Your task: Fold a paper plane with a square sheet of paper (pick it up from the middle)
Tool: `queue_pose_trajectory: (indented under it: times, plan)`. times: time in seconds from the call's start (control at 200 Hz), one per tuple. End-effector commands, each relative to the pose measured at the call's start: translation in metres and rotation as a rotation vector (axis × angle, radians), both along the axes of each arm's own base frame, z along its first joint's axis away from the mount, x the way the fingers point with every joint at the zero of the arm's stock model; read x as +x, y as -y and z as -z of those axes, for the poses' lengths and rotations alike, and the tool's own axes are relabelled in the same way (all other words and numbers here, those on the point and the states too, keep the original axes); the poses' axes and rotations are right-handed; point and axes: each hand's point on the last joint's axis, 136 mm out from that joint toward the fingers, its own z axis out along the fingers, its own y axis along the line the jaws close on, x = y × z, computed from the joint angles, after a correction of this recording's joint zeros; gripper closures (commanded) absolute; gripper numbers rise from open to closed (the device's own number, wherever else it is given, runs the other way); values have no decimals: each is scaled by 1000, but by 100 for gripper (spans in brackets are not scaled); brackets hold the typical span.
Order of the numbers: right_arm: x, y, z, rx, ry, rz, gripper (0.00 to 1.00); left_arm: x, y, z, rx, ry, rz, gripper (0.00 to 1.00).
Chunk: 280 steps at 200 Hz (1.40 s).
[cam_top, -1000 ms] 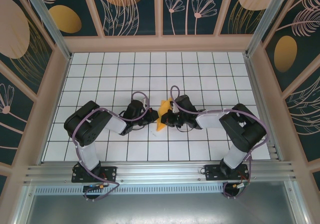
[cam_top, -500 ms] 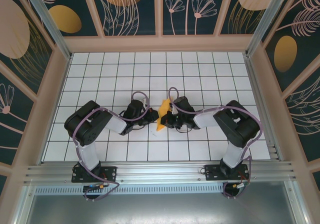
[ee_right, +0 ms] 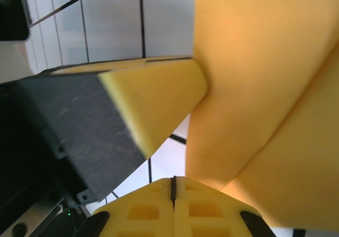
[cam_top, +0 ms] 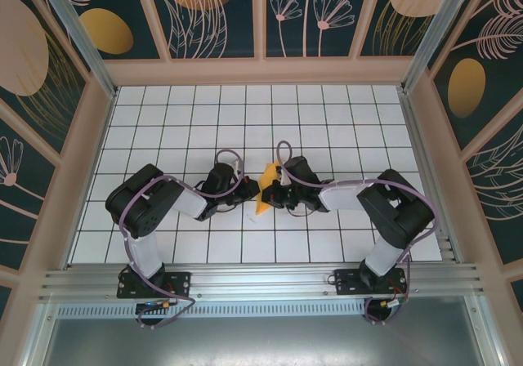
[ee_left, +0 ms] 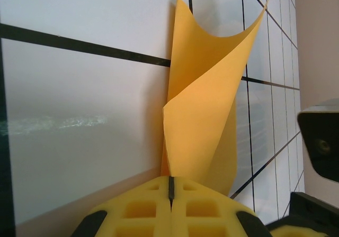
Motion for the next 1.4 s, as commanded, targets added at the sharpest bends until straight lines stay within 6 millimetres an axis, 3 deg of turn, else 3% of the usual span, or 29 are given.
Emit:
queue_pose_trajectory:
  times: [0.0, 0.54, 0.886, 1.196, 1.396]
  plan:
    - [-9, -2, -1, 17, -5, -8, 97, -6, -14, 34, 106, -68, -25, 100]
    - [-3, -13, 15, 17, -21, -15, 98, -5, -13, 36, 105, -78, -28, 100]
    - [-6, -6, 44, -50, -78, 0, 97, -7, -13, 38, 107, -86, -26, 100]
    - [-10, -8, -1, 30, 2, -25, 97, -7, -14, 39, 107, -91, -32, 100]
    - [-15, -12, 4, 28, -14, -31, 97, -5, -12, 38, 102, -90, -32, 100]
